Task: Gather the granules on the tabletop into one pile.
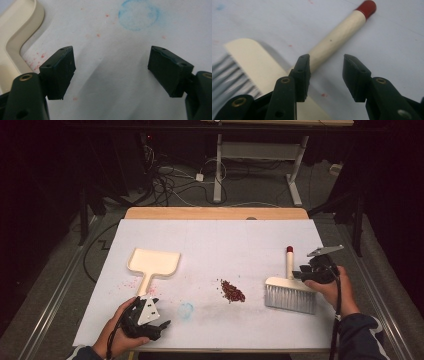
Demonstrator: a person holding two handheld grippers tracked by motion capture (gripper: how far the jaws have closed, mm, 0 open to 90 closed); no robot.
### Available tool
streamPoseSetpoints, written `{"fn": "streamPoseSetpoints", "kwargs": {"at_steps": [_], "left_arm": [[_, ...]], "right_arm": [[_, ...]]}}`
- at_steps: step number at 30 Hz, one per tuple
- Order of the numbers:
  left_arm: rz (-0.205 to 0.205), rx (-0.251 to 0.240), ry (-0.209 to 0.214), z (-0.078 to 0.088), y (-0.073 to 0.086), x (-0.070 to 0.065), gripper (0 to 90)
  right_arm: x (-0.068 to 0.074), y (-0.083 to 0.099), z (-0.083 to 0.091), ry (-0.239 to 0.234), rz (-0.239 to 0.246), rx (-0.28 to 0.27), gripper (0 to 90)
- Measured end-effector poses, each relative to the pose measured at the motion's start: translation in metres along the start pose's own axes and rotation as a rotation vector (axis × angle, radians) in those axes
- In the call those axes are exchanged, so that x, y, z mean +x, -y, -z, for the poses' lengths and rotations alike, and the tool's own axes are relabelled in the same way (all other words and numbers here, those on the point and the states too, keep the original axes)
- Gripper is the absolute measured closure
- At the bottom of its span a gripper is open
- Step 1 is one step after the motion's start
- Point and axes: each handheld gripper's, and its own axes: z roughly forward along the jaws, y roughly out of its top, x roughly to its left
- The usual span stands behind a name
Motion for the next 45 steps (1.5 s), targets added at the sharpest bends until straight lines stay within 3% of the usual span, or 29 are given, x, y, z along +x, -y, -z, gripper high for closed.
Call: {"fn": "streamPoseSetpoints", "kwargs": {"at_steps": [4,13,20,23,28,35,40,45], "left_arm": [[0.0,-0.004,-0.003,0.0,0.0,0.0,21.1],[0.001,-0.011,-0.006,0.001,-0.001,0.0,21.1],[0.003,-0.017,-0.011,0.002,-0.001,0.001,21.1],[0.006,-0.023,-0.017,0.003,-0.001,0.001,21.1],[0.011,-0.029,-0.024,0.005,-0.001,0.002,21.1],[0.012,-0.042,-0.044,0.007,0.0,0.004,21.0],[0.014,-0.049,-0.05,0.009,0.0,0.004,20.9],[0.014,-0.052,-0.058,0.01,0.0,0.004,20.8]], "right_arm": [[-0.001,0.001,-0.011,0.069,-0.029,-0.002,60.2],[-0.002,0.001,-0.02,0.096,-0.055,-0.023,58.0],[0.001,-0.001,-0.022,0.113,-0.043,-0.034,54.5],[0.002,-0.003,-0.014,0.126,-0.047,-0.086,53.1],[0.007,-0.008,0.007,0.106,-0.058,-0.222,48.1],[0.029,-0.016,0.033,0.081,-0.019,-0.376,40.9],[0.045,-0.016,0.047,0.064,0.014,-0.45,36.8],[0.055,-0.013,0.059,0.081,0.024,-0.492,31.0]]}}
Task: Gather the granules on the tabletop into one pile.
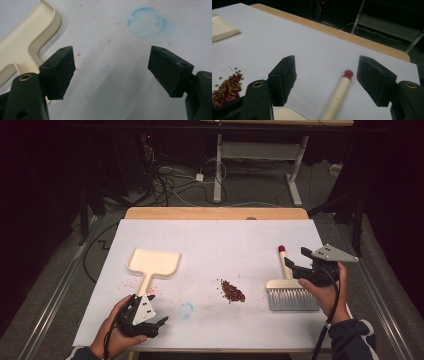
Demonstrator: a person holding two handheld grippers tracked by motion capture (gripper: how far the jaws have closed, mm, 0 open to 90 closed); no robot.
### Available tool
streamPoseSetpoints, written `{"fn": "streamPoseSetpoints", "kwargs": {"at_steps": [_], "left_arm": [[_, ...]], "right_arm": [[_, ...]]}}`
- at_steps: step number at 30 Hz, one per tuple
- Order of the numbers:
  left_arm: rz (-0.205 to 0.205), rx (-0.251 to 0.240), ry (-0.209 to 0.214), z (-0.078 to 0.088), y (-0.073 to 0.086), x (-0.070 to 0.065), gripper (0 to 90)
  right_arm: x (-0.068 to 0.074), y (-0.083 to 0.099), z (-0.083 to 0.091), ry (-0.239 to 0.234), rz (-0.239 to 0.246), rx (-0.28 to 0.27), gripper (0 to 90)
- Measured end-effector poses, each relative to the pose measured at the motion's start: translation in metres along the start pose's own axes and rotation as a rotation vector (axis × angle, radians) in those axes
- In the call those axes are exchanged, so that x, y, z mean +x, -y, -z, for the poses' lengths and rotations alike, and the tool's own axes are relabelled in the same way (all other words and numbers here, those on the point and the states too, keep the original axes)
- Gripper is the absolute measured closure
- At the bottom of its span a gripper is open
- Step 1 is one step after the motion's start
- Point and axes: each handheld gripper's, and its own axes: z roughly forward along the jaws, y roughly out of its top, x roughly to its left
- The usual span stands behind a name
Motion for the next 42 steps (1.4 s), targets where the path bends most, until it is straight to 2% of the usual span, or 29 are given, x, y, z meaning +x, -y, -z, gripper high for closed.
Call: {"fn": "streamPoseSetpoints", "kwargs": {"at_steps": [7,14,18,23,37,42], "left_arm": [[0.006,-0.005,-0.007,0.001,0.0,0.001,20.6],[0.008,-0.009,-0.011,0.002,0.0,0.001,20.2],[0.018,-0.013,-0.009,0.003,0.0,0.001,20.2],[0.018,-0.013,-0.009,0.002,0.0,0.002,20.1],[0.018,-0.009,-0.011,0.002,0.0,0.002,20.1],[0.022,-0.01,-0.019,0.002,0.0,0.002,20.1]], "right_arm": [[0.011,0.002,0.014,0.01,0.016,-0.027,26.4],[0.018,0.008,0.026,-0.006,0.028,-0.054,25.2],[0.022,0.014,0.031,-0.013,0.051,-0.059,24.8],[0.028,0.021,0.037,0.0,0.095,-0.059,25.0],[0.035,0.044,0.043,-0.006,0.125,-0.057,25.1],[0.038,0.053,0.044,-0.026,0.126,-0.054,25.1]]}}
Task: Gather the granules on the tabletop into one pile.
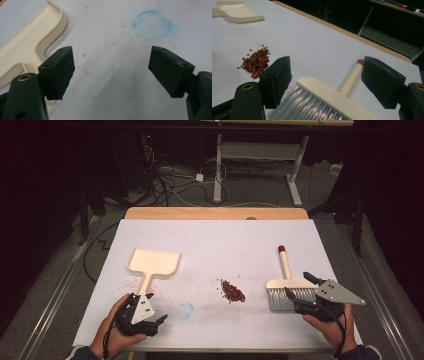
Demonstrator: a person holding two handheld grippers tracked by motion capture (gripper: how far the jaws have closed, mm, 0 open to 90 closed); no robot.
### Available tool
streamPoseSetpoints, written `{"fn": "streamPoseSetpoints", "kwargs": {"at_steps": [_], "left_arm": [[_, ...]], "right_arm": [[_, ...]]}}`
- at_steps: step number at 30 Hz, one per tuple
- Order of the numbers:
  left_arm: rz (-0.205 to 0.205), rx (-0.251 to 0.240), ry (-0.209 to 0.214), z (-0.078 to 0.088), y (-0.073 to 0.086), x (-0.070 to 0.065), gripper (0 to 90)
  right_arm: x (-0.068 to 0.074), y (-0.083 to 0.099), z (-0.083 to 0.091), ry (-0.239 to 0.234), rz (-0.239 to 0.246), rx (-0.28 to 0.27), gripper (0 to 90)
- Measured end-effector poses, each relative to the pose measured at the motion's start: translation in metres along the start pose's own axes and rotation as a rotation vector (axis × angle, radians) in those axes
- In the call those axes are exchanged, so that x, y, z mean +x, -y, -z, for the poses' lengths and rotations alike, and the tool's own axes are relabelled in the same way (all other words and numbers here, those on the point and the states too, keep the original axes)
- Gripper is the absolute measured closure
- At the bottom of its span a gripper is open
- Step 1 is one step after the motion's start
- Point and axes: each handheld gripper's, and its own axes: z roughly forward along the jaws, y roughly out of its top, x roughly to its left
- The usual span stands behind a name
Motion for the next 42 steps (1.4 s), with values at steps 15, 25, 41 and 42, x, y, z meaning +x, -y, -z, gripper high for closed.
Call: {"fn": "streamPoseSetpoints", "kwargs": {"at_steps": [15,25,41,42], "left_arm": [[0.0,0.005,-0.005,0.0,0.001,-0.001,20.1],[-0.001,-0.001,-0.012,0.002,0.001,-0.002,20.1],[-0.009,-0.01,-0.013,0.003,0.001,-0.003,20.1],[-0.01,-0.009,-0.014,0.003,0.001,-0.003,20.1]], "right_arm": [[0.014,0.027,0.001,-0.013,0.018,0.031,25.4],[0.023,0.036,0.0,-0.036,0.064,0.074,25.4],[0.026,0.032,0.002,-0.033,0.083,0.072,25.4],[0.026,0.032,0.002,-0.031,0.082,0.07,25.4]]}}
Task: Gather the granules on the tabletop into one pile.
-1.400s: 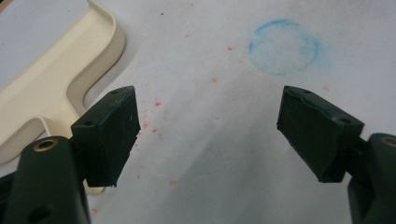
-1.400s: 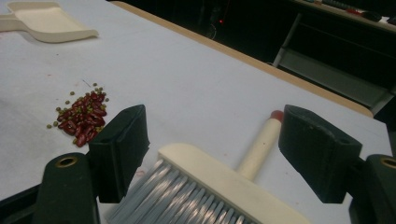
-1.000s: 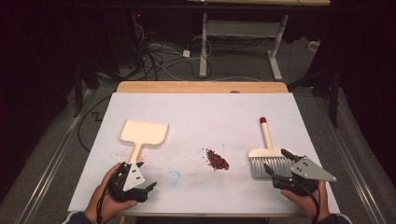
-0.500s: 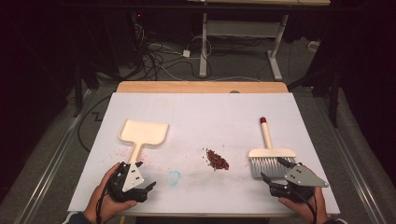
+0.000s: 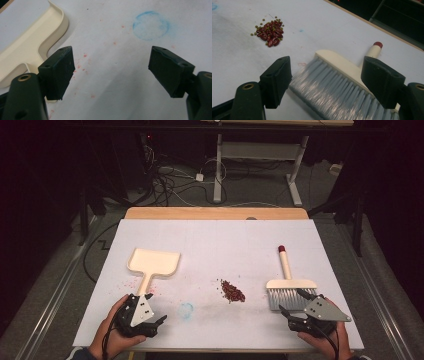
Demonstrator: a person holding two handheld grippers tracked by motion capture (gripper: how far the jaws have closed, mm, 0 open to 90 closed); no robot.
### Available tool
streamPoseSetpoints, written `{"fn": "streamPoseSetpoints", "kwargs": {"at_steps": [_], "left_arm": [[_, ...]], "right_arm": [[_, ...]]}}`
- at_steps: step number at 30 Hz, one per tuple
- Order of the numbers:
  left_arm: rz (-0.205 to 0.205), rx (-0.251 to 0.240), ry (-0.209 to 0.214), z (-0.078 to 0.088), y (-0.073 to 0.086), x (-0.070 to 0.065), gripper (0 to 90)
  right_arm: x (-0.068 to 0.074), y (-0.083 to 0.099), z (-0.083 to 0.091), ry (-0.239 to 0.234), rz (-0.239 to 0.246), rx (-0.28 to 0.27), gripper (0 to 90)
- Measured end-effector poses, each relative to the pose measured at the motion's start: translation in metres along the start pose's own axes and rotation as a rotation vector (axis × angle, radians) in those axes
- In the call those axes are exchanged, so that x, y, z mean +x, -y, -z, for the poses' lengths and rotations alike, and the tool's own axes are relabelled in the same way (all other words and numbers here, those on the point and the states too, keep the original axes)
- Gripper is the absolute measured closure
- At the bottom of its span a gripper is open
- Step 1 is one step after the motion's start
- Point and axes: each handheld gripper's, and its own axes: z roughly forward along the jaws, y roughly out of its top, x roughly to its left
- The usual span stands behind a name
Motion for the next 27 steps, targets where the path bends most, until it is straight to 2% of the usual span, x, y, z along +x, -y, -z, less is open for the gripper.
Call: {"fn": "streamPoseSetpoints", "kwargs": {"at_steps": [27], "left_arm": [[-0.003,0.015,0.002,-0.0025,-0.0004,0.0008,20.1]], "right_arm": [[-0.0006,0.0,-0.0017,-0.003,0.006,0.006,25.4]]}}
